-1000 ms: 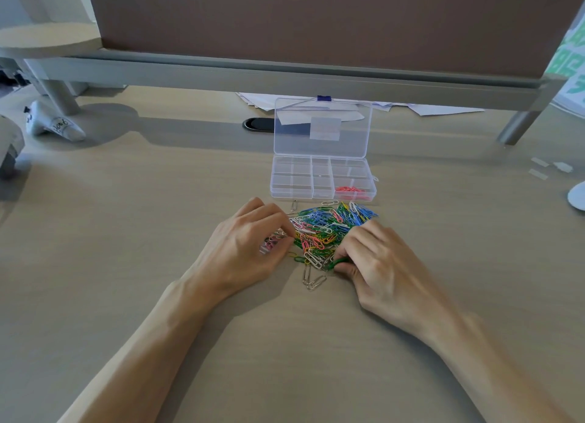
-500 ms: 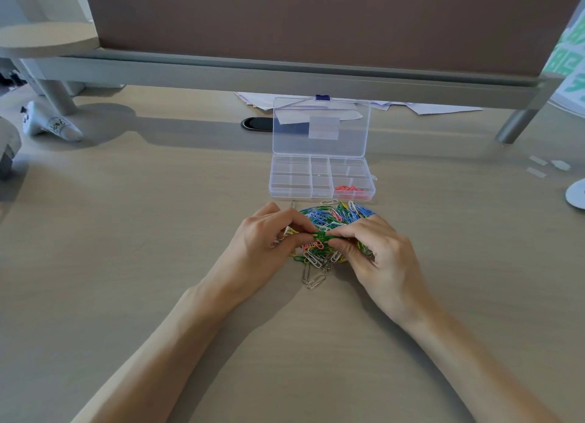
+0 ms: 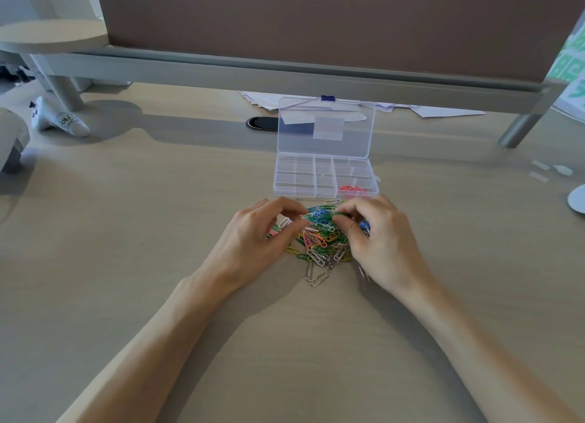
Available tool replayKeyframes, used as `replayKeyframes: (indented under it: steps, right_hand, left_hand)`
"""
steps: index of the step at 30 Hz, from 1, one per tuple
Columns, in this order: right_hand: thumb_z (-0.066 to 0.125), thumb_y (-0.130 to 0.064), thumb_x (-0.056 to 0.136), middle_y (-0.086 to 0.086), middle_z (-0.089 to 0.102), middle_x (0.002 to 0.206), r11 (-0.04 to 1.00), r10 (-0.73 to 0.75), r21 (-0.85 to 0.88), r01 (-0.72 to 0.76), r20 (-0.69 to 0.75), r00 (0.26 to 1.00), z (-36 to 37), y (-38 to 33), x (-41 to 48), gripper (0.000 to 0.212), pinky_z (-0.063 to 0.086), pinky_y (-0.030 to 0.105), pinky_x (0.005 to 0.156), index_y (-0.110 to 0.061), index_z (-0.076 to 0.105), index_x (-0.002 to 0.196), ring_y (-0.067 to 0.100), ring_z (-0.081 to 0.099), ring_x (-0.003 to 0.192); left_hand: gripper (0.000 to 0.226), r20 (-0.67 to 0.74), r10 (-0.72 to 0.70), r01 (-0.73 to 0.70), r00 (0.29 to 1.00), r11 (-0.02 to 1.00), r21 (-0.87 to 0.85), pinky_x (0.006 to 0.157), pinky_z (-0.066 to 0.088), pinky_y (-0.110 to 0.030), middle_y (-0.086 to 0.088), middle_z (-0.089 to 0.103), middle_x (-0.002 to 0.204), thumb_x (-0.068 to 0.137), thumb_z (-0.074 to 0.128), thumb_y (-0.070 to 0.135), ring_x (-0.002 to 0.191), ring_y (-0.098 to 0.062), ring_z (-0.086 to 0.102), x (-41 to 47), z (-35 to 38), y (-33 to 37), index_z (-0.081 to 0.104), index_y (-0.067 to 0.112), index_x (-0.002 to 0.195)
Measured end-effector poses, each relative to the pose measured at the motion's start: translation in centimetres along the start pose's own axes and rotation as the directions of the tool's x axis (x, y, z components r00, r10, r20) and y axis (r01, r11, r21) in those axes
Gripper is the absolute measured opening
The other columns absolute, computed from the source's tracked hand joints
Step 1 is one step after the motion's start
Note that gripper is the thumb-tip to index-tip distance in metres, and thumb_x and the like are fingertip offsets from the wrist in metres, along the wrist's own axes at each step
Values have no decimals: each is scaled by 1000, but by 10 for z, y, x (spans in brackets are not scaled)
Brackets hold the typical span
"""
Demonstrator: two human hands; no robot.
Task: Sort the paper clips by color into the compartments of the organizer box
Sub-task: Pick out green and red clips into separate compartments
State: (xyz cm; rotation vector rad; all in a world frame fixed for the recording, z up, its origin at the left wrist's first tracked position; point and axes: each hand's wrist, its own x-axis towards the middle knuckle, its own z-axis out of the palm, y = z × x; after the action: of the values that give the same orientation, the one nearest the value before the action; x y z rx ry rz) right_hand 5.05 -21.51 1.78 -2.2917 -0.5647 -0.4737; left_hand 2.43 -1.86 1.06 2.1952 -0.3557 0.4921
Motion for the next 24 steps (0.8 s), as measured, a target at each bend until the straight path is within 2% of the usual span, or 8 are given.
replayKeyframes:
  steps: [2, 4, 8, 11, 16, 20, 22, 24]
  right_hand:
    - [65, -18, 89, -19, 56, 78, 999, 5, -43, -5, -9, 1000, 3, -1, 19, 3, 38, 24, 72, -18, 67, 86, 10, 49, 87]
    - [62, -21, 91, -12, 61, 80, 995, -5, -101, 7, 16, 1000, 10, -3, 39, 8, 41, 31, 73, -16, 67, 88, 14, 48, 90]
    - [58, -22, 95, -6, 63, 85, 982, 10, -190, 6, 84, 996, 30, -5, 68, 14, 41, 37, 76, -12, 67, 91, 19, 48, 97]
    - [57, -22, 95, -1, 68, 93, 972, 16, -234, 9, 108, 994, 43, -3, 78, 14, 43, 41, 79, -12, 67, 93, 23, 50, 99]
    - [58, -23, 95, 2, 68, 107, 964, 26, -267, 13, 144, 989, 44, 2, 83, 18, 44, 38, 84, -16, 70, 106, 24, 50, 107]
    - [62, -25, 93, 1, 66, 107, 973, 0, -228, 30, 133, 991, 35, 4, 79, 18, 41, 36, 84, -17, 71, 106, 22, 50, 106]
    - [62, -24, 92, -2, 65, 100, 981, -36, -182, 60, 130, 991, 30, 4, 73, 14, 40, 32, 80, -17, 72, 99, 17, 48, 98]
    - [63, -26, 91, -7, 62, 93, 989, -54, -125, 80, 194, 980, 26, 1, 65, 12, 38, 30, 77, -19, 72, 96, 11, 45, 91]
  left_hand:
    - [12, -5, -10, 10, 1000, 996, 87, 62, 35, -13, 22, 62, 76, 91, 62, 18, 65, 7, 49, 1, -8, -9, 67, 27, 96]
    - [19, -4, -40, 40, 999, 989, 139, 62, 38, -18, 17, 64, 76, 91, 58, 15, 65, 3, 50, 1, -14, -19, 65, 32, 97]
    - [20, -7, -104, 104, 995, 990, 97, 61, 36, -11, 22, 62, 75, 89, 61, 10, 62, -10, 44, 2, -23, -28, 67, 28, 96]
    - [18, 19, -98, 95, 995, 988, 124, 65, 35, -10, 28, 59, 80, 88, 65, 12, 69, -10, 46, 2, -26, -31, 69, 26, 97]
    - [16, 103, -63, 43, 993, 981, 187, 70, 33, -6, 12, 61, 85, 85, 66, 11, 78, 3, 47, 2, -26, -37, 73, 24, 93]
    - [19, 103, -63, 40, 993, 976, 212, 72, 32, -4, 18, 57, 89, 89, 64, 11, 82, 13, 47, 4, -24, -43, 72, 25, 100]
    - [16, 115, -70, 40, 991, 969, 243, 74, 33, -5, 16, 57, 94, 91, 63, 18, 86, 8, 48, 4, -22, -44, 72, 27, 101]
    - [13, 117, -81, 50, 990, 968, 246, 76, 35, -8, 13, 58, 95, 91, 64, 21, 90, 1, 49, 3, -21, -43, 72, 29, 97]
